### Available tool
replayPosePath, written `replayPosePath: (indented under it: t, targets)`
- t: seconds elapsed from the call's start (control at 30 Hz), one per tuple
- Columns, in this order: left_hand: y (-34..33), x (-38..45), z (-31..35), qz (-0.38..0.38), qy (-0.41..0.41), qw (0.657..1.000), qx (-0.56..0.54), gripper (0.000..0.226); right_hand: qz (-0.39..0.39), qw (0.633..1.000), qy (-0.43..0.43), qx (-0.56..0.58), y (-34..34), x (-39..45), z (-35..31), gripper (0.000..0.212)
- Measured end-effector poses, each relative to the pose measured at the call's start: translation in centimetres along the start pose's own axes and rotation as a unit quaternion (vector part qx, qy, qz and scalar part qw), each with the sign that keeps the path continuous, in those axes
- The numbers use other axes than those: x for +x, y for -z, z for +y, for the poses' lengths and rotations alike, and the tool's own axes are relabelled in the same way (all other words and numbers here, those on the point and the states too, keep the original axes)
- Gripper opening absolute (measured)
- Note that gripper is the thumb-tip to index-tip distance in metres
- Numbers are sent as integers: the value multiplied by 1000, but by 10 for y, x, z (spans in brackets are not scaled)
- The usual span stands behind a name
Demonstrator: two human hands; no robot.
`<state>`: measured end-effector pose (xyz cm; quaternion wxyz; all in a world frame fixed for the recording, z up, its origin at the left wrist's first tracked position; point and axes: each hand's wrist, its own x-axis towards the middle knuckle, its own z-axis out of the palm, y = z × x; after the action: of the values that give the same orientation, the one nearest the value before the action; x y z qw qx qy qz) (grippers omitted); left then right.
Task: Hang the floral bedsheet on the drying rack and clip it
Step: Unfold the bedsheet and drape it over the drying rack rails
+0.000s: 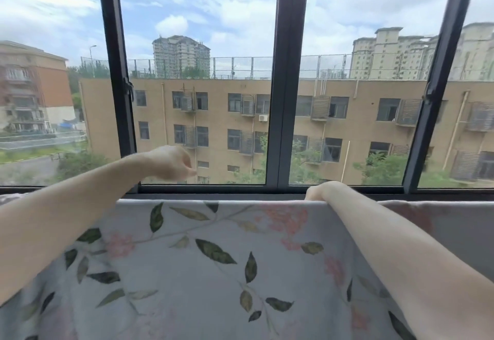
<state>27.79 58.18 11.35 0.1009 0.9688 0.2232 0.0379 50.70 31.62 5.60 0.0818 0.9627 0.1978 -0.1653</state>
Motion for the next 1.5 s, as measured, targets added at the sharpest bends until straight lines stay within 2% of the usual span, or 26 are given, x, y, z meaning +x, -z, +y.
replayPosePath:
  t: [0.1,0.17,0.27,0.33,0.4,0.47,0.53,0.6,0.63,0.77,0.93,1.0,1.2,1.37,1.5]
  targets:
    - [-20,-21,88,-38,-150,986,-67,36,0,1000,10,-23,1,7,3,49]
    - [-41,-32,136,-61,-187,978,-75,43,-1,1000,16,-9,1,8,5,47]
    - [-78,-28,160,-62,-173,982,-32,54,8,999,32,15,-1,6,5,34]
    - [-94,-24,164,-33,-150,988,-27,63,16,998,47,39,-4,7,5,35]
    - [-100,-19,165,-12,-131,991,-39,66,49,989,78,116,-5,8,4,39]
    - [-100,-13,164,-7,-122,992,-26,67,139,948,126,256,-4,4,3,23]
    - [-103,-7,167,-5,-124,992,-25,71,260,880,151,369,-2,-12,10,19]
    - [-105,-5,167,9,-128,991,-33,75,375,831,153,381,-4,-31,19,22]
    - [-105,-4,166,20,-131,991,-31,76,402,823,153,372,-9,-39,25,22]
    - [-103,-9,159,18,-135,990,-36,70,442,831,120,316,-56,-69,61,20]
    - [-100,-15,157,9,-154,987,-52,68,521,801,78,284,-111,-85,126,23]
    - [-98,-14,157,16,-160,985,-55,69,532,803,57,264,-120,-87,149,30]
    - [-96,-20,166,4,-149,987,-52,70,479,836,-40,264,-128,-101,216,43]
    - [-93,-27,166,-3,-130,990,-48,68,444,853,-78,264,-119,-103,255,46]
    - [-89,-32,165,-33,-95,992,-76,68,448,851,-86,259,-111,-91,278,42]
